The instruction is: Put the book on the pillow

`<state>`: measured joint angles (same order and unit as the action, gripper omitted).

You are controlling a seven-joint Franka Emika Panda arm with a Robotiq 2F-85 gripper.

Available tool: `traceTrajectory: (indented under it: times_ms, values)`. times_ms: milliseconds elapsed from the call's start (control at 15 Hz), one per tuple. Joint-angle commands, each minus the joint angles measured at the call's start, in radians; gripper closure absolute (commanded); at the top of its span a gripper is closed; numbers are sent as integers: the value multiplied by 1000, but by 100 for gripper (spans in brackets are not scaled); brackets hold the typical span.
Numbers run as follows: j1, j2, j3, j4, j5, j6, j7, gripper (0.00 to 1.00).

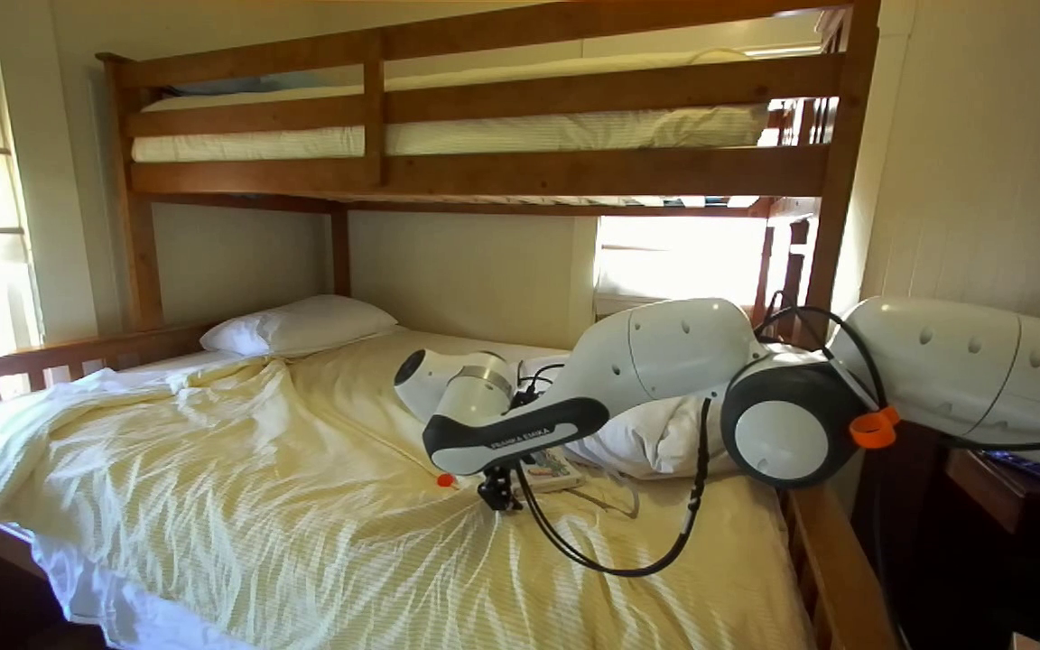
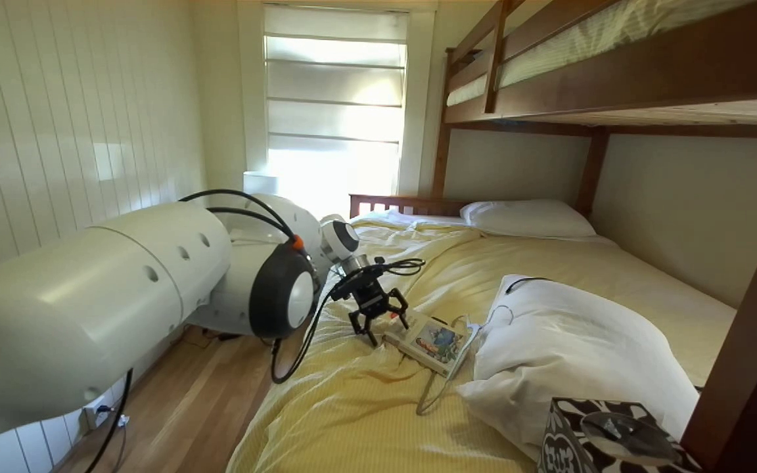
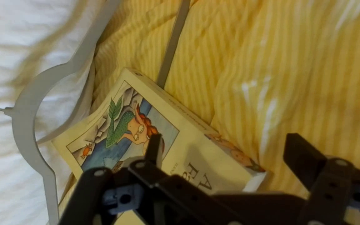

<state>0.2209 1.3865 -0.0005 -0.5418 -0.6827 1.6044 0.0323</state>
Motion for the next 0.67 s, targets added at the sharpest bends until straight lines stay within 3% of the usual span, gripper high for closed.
traceTrajectory:
  times_ms: [0, 600]
  values:
    - [-2, 1, -1, 2, 0, -4, 6, 0]
    - [-3, 13, -2, 5, 0, 100, 102, 0]
